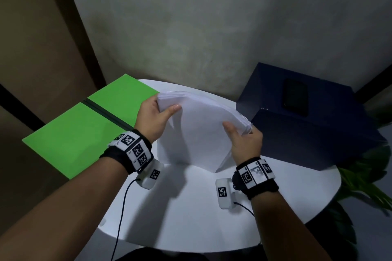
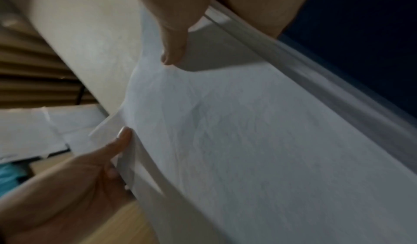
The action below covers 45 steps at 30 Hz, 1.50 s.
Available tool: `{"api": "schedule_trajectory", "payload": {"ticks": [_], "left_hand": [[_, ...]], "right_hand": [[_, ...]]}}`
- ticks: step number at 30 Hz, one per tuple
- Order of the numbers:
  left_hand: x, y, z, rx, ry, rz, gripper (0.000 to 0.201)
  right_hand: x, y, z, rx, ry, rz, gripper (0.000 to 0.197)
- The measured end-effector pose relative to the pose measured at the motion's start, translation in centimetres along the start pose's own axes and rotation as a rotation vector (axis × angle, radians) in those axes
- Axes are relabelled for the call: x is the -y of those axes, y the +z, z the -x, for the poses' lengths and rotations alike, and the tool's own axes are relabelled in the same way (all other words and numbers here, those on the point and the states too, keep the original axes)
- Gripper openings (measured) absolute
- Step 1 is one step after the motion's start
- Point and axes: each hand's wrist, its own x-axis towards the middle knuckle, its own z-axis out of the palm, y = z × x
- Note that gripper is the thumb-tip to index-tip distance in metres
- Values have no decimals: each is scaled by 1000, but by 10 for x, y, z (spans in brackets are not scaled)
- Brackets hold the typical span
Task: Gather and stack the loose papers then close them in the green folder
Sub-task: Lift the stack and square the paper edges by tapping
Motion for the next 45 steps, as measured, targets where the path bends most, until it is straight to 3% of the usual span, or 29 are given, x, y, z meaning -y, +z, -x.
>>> {"api": "schedule_trajectory", "payload": {"ticks": [3, 6, 7, 9, 12, 16, 19, 20, 22, 24, 26, 28, 32, 35, 37, 40, 45], "left_hand": [[-3, -8, 1, 28, 27, 130, 31], [4, -16, 9, 154, -39, 134, 55], [6, -16, 12, 208, -72, 91, 53], [4, -13, 14, 245, -94, 7, 25], [-1, -11, 12, 106, -52, 28, 28], [-2, -11, 11, -60, 52, 80, 23], [28, -16, 24, 3, -111, 82, 47], [40, -17, 29, 31, -192, 37, 46], [55, -17, 34, 39, -256, -69, 25], [54, -14, 34, -2, -221, -82, 13], [43, -10, 35, -59, -144, -41, 14], [42, -8, 41, -73, -105, -34, 22], [52, -12, 53, 148, -237, -64, 75], [36, -10, 48, 103, -154, 21, 101], [15, -3, 43, -23, -40, 97, 92], [-4, 10, 31, -219, 74, 35, 48], [-11, 16, 21, -303, 72, 31, 27]], "right_hand": [[1, -9, -3, -15, -74, -2, 26], [-6, -15, -3, 27, -128, 154, 53], [-10, -15, -2, 44, -118, 186, 57], [-10, -9, 0, 64, -71, 118, 44], [5, -2, 4, 52, -84, 42, 20], [15, -1, 2, -10, -201, -2, 29], [-16, -2, 2, 49, -64, 151, 37], [-26, -2, 3, 70, 24, 214, 31], [-36, -1, 4, 93, 131, 264, 18], [-33, -1, 4, 73, 141, 238, 15], [-27, -3, 3, 30, 87, 205, 17], [-24, -6, 6, 3, 41, 183, 22], [-26, -10, 22, 33, 147, 179, 37], [-11, -11, 19, -5, -17, 146, 46], [3, -5, 15, -39, -133, 85, 43], [19, 7, 10, -131, -187, 4, 27], [21, 9, 12, -160, -213, 31, 34]]}}
